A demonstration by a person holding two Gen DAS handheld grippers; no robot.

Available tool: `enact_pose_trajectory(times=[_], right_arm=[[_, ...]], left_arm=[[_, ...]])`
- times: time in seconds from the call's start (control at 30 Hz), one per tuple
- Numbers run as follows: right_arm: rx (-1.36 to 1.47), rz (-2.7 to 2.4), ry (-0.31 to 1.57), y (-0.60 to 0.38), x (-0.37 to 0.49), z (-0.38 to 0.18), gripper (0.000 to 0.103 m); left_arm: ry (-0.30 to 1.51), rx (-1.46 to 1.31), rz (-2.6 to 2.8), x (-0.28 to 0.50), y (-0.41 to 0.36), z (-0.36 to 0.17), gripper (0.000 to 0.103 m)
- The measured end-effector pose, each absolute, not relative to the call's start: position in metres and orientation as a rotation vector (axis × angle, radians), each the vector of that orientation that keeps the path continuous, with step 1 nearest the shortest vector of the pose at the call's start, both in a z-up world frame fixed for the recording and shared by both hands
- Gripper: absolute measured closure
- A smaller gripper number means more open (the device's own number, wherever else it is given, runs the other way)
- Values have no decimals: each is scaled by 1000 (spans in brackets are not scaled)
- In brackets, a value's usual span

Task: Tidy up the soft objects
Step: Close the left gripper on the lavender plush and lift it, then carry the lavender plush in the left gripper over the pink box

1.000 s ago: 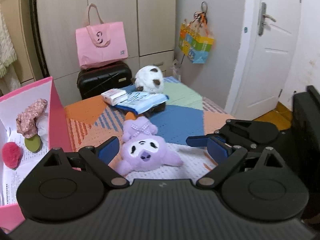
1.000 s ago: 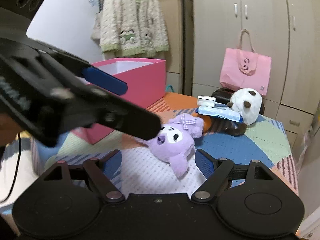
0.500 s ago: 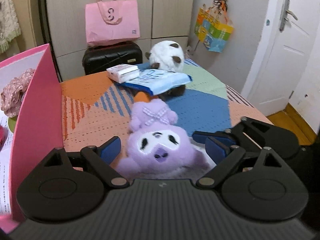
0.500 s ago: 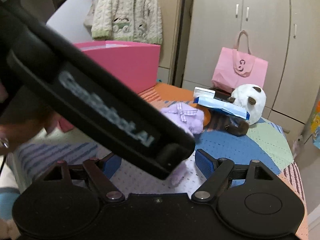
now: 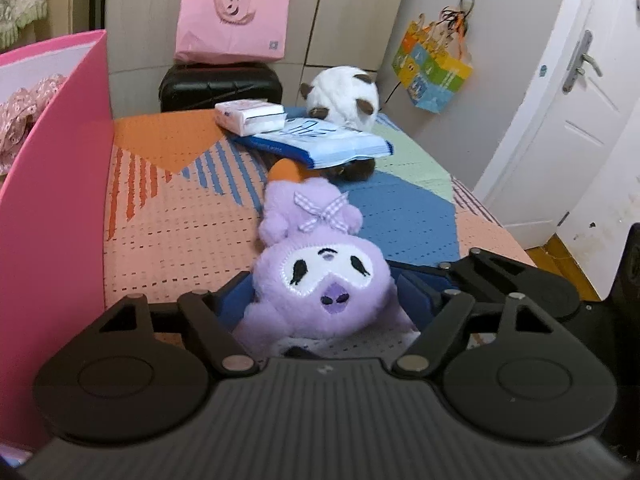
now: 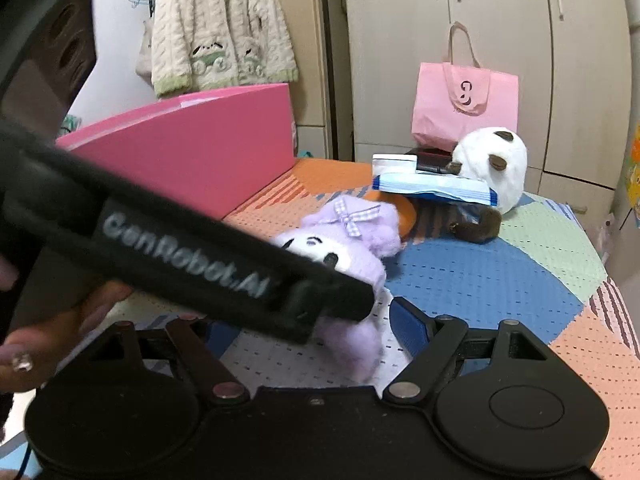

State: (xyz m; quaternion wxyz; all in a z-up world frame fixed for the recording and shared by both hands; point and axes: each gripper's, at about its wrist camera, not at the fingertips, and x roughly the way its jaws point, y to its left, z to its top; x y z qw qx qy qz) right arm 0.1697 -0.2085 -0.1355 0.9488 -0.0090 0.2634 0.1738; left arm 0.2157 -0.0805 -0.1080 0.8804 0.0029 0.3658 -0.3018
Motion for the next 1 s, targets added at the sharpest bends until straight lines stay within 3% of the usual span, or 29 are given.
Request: enact_pose_trajectory(times=[0.07, 0.17, 0.63, 1.0], right_arm=[[-31, 342, 511, -206, 165, -138, 31], [-56, 345, 479, -202, 160, -141, 38], [-13, 372, 426, -207, 137, -147, 40], [47, 411, 513, -209, 121, -136, 40]], left_arm=[[762, 12, -617, 216, -82, -110, 25], [756, 6, -602, 215, -84, -112, 27], [767, 56, -562, 183, -86, -106, 30], [826, 52, -532, 157, -84, -100, 30]])
